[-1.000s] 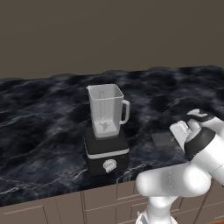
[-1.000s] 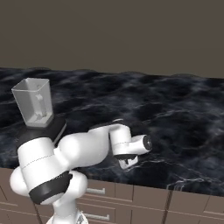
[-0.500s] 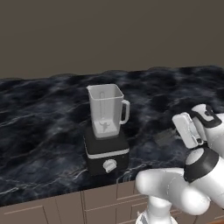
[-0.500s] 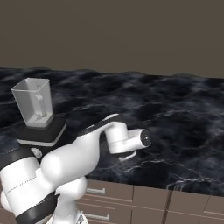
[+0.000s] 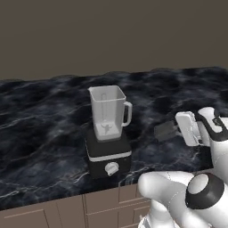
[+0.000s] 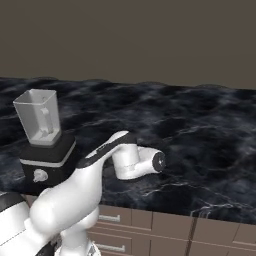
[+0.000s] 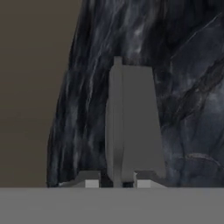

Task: Close the lid blender by securely placing the lid on top.

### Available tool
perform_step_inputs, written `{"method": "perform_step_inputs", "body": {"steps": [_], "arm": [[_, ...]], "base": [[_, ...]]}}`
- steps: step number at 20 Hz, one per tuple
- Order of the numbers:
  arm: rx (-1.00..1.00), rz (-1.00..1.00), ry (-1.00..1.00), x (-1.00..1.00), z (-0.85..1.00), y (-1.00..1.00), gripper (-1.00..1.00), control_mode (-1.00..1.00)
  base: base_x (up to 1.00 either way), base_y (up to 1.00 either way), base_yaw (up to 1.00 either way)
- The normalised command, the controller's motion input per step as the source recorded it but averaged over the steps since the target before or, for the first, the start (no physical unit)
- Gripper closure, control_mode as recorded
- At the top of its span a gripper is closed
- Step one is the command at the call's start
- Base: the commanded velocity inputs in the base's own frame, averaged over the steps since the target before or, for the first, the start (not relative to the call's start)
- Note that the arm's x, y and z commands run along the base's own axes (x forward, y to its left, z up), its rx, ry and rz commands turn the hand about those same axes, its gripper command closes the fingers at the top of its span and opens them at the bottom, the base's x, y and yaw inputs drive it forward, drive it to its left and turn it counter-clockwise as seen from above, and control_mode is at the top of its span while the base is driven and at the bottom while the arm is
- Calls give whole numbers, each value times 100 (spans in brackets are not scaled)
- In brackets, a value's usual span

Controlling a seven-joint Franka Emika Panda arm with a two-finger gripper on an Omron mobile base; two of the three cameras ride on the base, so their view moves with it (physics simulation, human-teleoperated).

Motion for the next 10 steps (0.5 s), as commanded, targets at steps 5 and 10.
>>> {"method": "perform_step_inputs", "body": {"steps": [5,10], "arm": [[1,0,-24,-23,29,10,100,-100],[2,0,-28,-35,53,0,100,-100]], "base": [[0,0,0],[0,0,0]]}}
